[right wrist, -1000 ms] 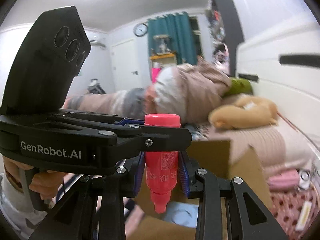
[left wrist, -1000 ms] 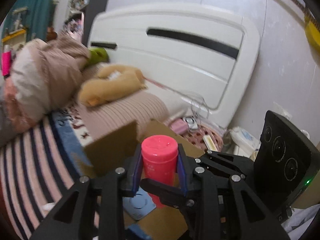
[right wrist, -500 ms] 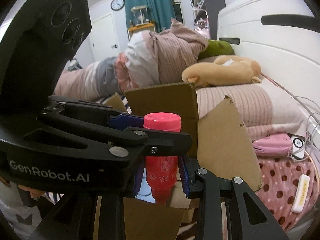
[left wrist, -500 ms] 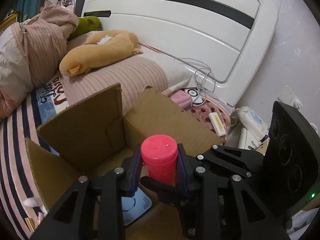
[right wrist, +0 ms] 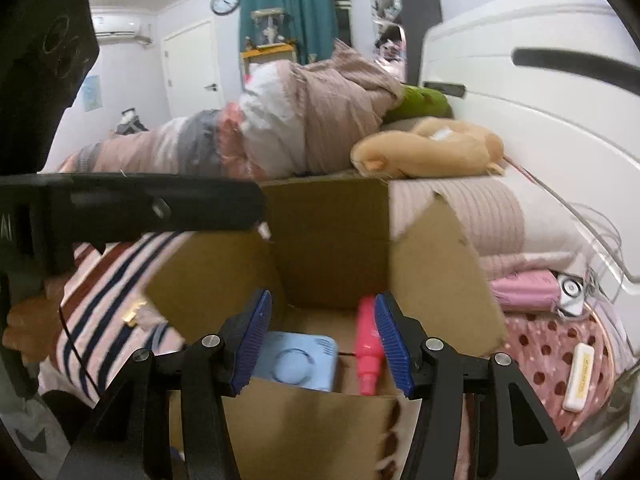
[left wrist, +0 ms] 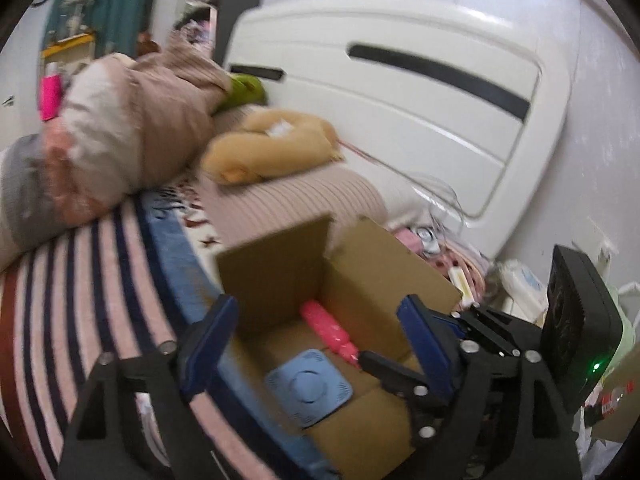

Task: Organize rigid objects
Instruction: 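Lift the red bottle into the box and release it with the right gripper, then grasp the clear pump bottle with the right gripper while the left grasps the gold tube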

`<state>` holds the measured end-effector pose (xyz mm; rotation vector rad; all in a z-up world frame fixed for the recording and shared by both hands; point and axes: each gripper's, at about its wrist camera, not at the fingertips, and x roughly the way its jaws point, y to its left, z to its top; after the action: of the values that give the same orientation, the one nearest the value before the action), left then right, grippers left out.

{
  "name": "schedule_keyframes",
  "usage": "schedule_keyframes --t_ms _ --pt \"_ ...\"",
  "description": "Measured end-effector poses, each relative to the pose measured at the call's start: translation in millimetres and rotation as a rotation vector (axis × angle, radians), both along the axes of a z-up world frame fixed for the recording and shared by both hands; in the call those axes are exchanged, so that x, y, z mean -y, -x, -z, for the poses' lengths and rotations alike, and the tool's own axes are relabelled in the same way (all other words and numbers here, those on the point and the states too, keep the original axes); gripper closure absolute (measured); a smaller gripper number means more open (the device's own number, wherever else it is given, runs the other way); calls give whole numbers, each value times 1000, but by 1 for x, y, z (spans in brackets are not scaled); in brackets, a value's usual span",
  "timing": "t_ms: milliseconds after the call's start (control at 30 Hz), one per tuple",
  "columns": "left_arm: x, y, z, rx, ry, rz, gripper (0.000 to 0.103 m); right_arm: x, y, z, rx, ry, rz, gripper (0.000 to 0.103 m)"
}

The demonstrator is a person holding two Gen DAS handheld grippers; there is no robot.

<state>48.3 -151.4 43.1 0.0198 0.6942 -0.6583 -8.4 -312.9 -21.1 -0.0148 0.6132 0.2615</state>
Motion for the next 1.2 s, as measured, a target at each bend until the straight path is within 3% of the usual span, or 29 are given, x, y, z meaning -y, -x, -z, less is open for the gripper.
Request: schedule_keyframes --t_ms 133,267,367,433,600,733,833,933,1100,1200 --pt "-53 7 -4 36 -1 -112 16 -37 9 -16 50 -23 -99 52" --pt "-110 11 6 56 -61 -282 16 -93 6 -20 30 -22 -265 51" --pt "-151 11 22 48 -81 -380 5 -130 -1 -10 -7 2 -342 52" --pt "-179 8 38 40 -66 -414 2 -156 -9 4 -55 15 -386 52" --pt "-222 -8 83 -11 -59 -428 2 -196 -34 51 -190 30 -438 51" --pt "-240 -24 120 -87 16 -389 2 -212 -48 86 -278 5 -481 51" --pt "-248 -33 143 -152 70 -371 2 -222 -57 102 -295 37 -498 51" --pt "-253 -40 152 -193 112 -362 2 -230 -65 113 -292 55 -503 37" --pt "-249 -51 166 -221 52 -349 2 -244 -80 129 -303 49 -545 36" --pt "-255 -60 174 -265 65 -378 2 -257 -97 141 -316 86 -516 36"
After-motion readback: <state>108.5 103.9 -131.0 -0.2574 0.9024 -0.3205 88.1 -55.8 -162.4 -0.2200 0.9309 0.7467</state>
